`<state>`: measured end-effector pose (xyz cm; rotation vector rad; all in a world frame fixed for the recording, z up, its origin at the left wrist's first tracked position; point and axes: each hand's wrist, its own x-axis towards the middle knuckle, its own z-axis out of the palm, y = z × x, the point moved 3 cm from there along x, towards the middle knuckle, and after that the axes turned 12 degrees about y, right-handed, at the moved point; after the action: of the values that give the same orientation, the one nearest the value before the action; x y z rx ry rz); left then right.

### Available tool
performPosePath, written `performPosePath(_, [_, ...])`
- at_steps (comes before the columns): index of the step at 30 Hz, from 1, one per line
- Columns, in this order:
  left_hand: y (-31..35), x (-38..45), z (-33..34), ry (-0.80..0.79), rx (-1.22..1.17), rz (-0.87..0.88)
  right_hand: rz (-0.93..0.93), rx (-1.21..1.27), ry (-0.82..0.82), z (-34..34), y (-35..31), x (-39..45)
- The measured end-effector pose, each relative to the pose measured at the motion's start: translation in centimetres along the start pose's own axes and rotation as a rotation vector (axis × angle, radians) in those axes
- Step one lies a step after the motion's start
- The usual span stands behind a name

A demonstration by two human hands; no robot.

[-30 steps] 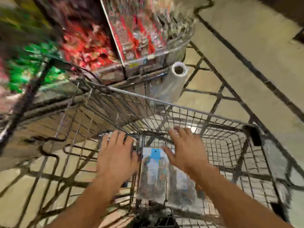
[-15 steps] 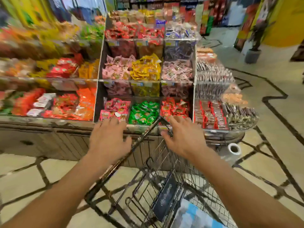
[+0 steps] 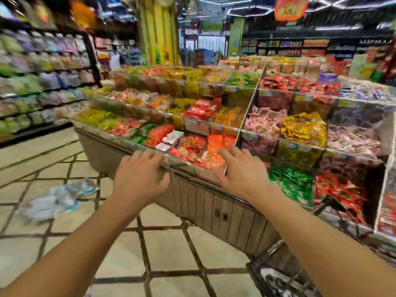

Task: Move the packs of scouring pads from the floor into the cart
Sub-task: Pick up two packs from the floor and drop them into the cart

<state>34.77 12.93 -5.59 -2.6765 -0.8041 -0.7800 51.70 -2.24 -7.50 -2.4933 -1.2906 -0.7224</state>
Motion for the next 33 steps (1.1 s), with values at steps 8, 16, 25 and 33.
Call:
performPosePath(8, [-18.0,-2.9,0.3,-0.032,0.103,-0.212,-0.233,0.098,-0.022,4.3,-19.2,9.0])
performPosePath(16, [-32.0,-3.4,3.5,-0.048,0.192,-0.424,-0.43,0.167,-0.031,11.2,-31.8,17.1])
performPosePath(25, [-46.3,2.3,9.4,-0.043,0.278,-0.575,-0.525,0.313,-0.024,20.4,-43.1,30.9])
performPosePath(33, [-56.7,7.7,14.9,-0.055,0.316,-0.636,-0.574,0.359,-0.041,27.7,-51.2,40.6])
